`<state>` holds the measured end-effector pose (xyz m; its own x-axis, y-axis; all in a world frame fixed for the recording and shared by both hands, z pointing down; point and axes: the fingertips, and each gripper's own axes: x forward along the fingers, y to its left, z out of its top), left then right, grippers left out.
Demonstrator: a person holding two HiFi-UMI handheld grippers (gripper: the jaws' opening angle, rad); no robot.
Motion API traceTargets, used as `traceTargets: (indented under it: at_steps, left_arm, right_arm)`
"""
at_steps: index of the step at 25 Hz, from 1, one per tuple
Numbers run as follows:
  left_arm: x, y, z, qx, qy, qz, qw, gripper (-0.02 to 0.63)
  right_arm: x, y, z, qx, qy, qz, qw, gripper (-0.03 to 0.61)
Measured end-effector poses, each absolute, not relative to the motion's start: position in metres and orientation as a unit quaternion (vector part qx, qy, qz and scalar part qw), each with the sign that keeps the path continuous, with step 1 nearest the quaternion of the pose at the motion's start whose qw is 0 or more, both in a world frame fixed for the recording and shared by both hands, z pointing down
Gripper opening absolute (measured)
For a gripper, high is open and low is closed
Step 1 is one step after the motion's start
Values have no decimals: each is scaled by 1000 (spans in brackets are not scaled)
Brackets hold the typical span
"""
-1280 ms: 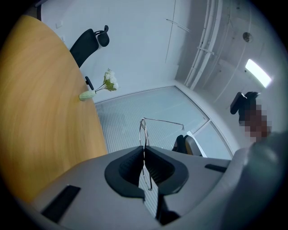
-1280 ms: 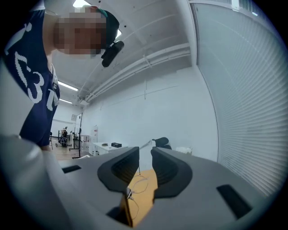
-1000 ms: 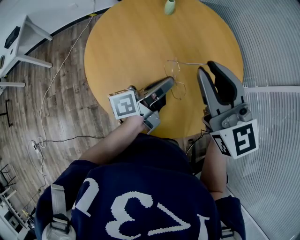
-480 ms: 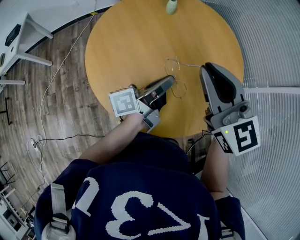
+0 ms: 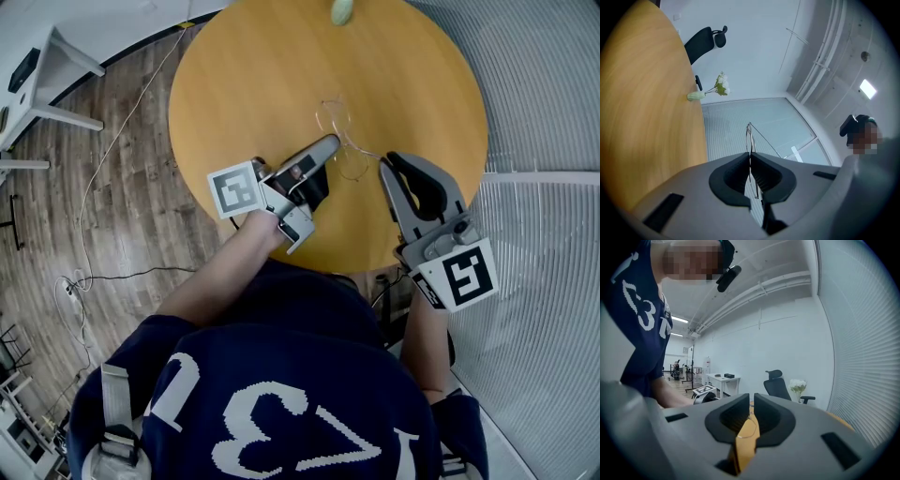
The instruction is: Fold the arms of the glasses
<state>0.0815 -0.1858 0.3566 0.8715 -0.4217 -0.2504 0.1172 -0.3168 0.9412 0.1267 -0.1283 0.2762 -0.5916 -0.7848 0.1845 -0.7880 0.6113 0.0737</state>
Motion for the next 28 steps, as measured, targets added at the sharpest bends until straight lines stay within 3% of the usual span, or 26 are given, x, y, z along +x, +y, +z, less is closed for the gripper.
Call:
traceTargets:
  at_steps: [8,10,18,20,23,28]
  left_arm:
    - [82,-187,358,767,-95,-247,585,21]
    - [82,-187,357,767,-97,-247,585,21]
    - [78,-190,362,760,-131,-229,594,21]
    - [76,-191,365,757,-143,-221,597,21]
    - [74,-192,370,752,-162,-211,604,21]
    - [72,-183,387,732,-185,-205,623,21]
  right_arm:
    - [131,-125,339,440,-882,42,161,51]
    - [129,-126,345,435,-882,48,173,83]
    - [131,-131,308,441,-884,9,154,107]
    - [112,-128,309,419,-888,-26,185,112]
    - [89,-124,338,396,-879,-29,264,189]
    - [79,-127,366,412,-824,-141,364,209]
